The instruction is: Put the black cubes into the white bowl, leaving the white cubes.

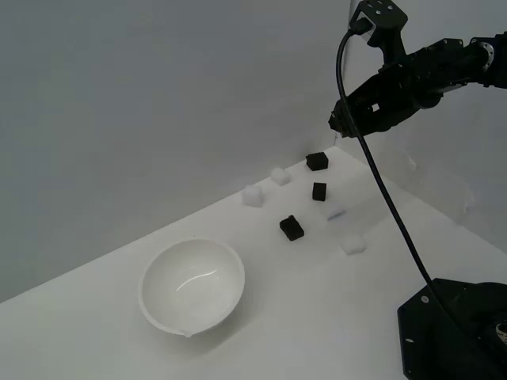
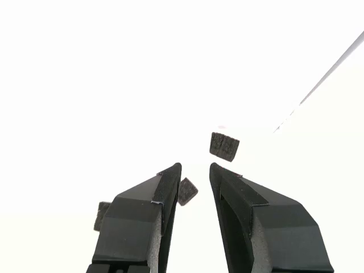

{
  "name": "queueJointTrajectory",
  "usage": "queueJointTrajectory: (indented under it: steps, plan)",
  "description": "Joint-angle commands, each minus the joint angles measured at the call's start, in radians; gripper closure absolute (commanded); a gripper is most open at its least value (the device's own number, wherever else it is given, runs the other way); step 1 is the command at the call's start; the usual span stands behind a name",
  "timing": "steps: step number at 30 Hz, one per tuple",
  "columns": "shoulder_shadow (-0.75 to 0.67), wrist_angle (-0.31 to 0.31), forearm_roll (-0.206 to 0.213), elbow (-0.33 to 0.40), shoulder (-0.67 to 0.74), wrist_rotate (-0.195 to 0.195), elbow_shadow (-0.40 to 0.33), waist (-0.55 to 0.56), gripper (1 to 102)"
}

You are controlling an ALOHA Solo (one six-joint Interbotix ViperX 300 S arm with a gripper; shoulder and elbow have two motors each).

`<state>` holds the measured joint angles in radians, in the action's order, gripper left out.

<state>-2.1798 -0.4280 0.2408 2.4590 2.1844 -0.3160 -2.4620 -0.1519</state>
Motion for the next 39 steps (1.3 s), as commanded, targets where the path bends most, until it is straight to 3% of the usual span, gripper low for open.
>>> queueJointTrajectory:
  steps: [1,6,12,17,19,26,39]
  plan:
    - [0.032,0.044,0.017,-0.017,-0.037,-0.006,0.023,-0.02,74]
    - [0.104,0.167,0.018,-0.005,-0.109,-0.006,0.008,-0.02,71]
    - [0.173,0.245,0.021,0.008,-0.176,-0.006,-0.005,-0.021,53]
    - [0.225,0.316,0.037,0.018,-0.229,-0.005,-0.015,-0.021,12]
    - [0.241,0.357,0.04,0.028,-0.244,-0.005,-0.026,-0.023,3]
    - [0.285,0.511,0.04,0.089,-0.288,-0.002,-0.086,-0.031,3]
    - [0.408,0.517,0.04,0.051,-0.413,0.0,-0.044,-0.034,3]
